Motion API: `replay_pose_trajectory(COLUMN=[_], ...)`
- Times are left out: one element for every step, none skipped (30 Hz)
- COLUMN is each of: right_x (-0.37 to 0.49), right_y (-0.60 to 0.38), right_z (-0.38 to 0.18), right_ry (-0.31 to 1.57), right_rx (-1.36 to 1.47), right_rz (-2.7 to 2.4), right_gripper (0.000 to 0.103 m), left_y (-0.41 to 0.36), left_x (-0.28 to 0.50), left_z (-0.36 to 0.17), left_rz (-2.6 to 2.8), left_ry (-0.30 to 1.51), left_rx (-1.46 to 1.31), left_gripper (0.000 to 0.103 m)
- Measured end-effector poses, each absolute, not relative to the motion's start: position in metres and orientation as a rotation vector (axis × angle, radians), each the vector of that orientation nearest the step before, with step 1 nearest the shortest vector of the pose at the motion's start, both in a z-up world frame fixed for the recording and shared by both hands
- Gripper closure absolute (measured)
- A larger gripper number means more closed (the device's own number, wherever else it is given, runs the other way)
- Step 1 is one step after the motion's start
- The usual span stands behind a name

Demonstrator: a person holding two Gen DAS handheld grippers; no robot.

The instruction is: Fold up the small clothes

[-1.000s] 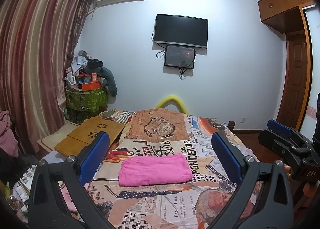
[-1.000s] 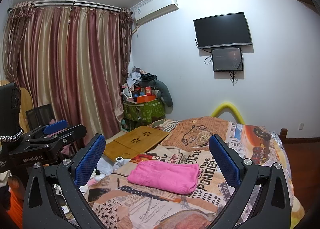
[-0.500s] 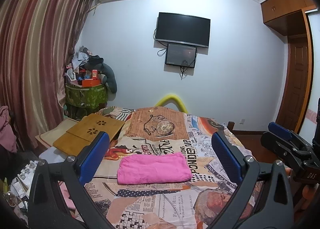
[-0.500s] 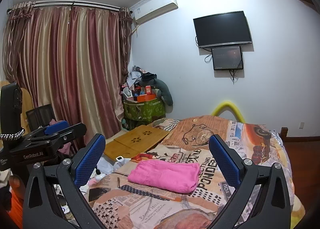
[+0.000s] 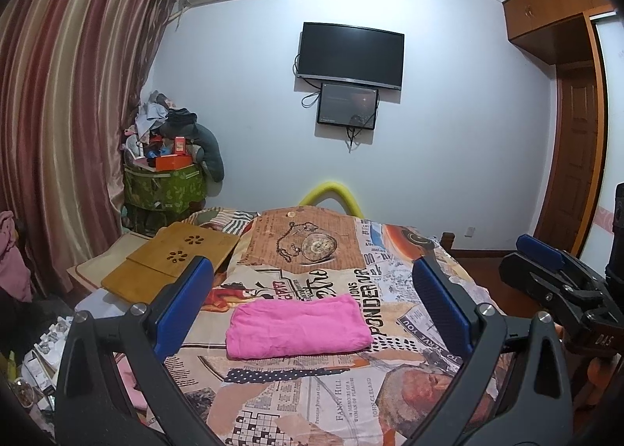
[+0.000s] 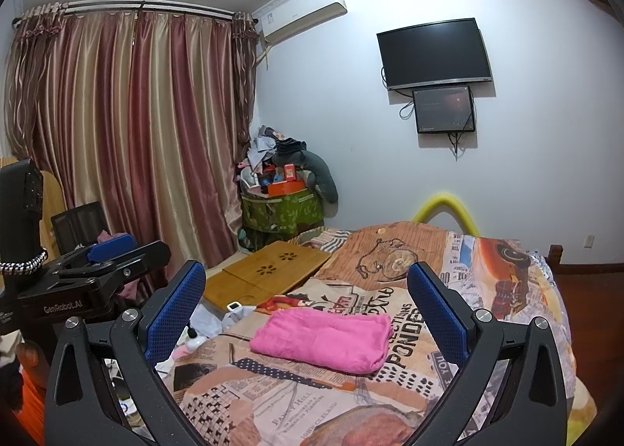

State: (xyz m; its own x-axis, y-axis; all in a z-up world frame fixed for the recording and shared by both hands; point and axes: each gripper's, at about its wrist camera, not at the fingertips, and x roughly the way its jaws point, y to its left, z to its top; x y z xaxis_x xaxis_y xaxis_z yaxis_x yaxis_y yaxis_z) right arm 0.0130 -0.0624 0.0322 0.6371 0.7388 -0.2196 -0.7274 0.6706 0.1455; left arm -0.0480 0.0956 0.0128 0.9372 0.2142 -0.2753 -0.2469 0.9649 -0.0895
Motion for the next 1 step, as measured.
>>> replay_pose_trajectory(right_x=[0.0132], right_y=[-0.0625], right_z=[0.0320], right_ry=[0.272], right_rx=[0.045], right_rz=[0.837], right_gripper=[0.000], left_y=[0.0956], left_x=[-0.0478], left_z=[0.0129], left_rz=[0.237], left_ry=[0.268], left_rx=[-0.121], left_gripper=[0.000])
